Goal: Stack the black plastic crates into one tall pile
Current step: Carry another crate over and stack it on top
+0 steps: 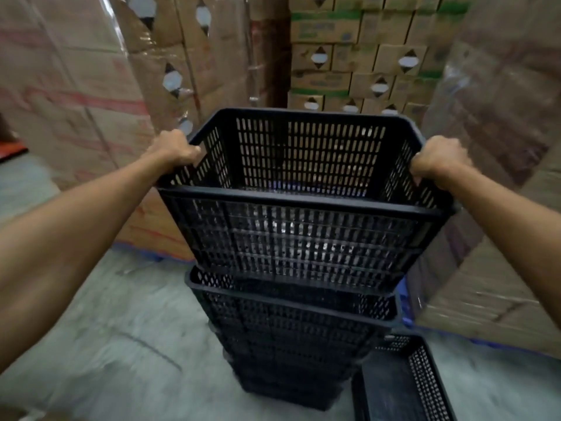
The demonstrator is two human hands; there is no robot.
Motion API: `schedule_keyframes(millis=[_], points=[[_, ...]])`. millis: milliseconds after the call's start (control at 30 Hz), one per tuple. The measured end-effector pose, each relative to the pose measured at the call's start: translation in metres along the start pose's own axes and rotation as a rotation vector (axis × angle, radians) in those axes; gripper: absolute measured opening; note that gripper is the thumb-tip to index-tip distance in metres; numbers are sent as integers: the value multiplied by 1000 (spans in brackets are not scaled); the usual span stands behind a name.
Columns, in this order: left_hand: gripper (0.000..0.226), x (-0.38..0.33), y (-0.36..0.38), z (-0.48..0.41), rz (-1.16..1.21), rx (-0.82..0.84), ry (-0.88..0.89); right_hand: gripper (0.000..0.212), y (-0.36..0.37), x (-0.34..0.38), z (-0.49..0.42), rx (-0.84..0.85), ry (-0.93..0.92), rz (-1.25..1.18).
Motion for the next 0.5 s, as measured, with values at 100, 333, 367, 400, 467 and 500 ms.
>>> schedule_keyframes(millis=[100, 333, 367, 400, 467, 500], points=[[53, -5, 9, -6, -11, -3, 41, 37, 9, -2, -4, 7, 10, 69], [110, -2, 22, -12, -45, 37, 186, 87, 22, 3, -6, 54, -125, 195], [113, -2, 22, -12, -77, 31, 199, 87, 21, 3, -5, 55, -127, 204], [113, -1, 22, -12, -88, 28, 201, 90, 20, 3, -5, 67, -124, 212], [114, 0, 21, -11, -78, 32, 193, 93, 17, 4, -1, 103, -109, 217], [114, 0, 19, -8, -71, 39, 192, 92, 15, 4, 0, 116, -110, 217]])
Point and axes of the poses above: each hand's wrist, its own z-axis away from the middle knuckle, its own y-axis out of the palm, x = y × z, the point moved 6 cm from there along -z, towards the middle knuckle, and after that the axes turned 11 degrees about -z, right-handed, at the moved point
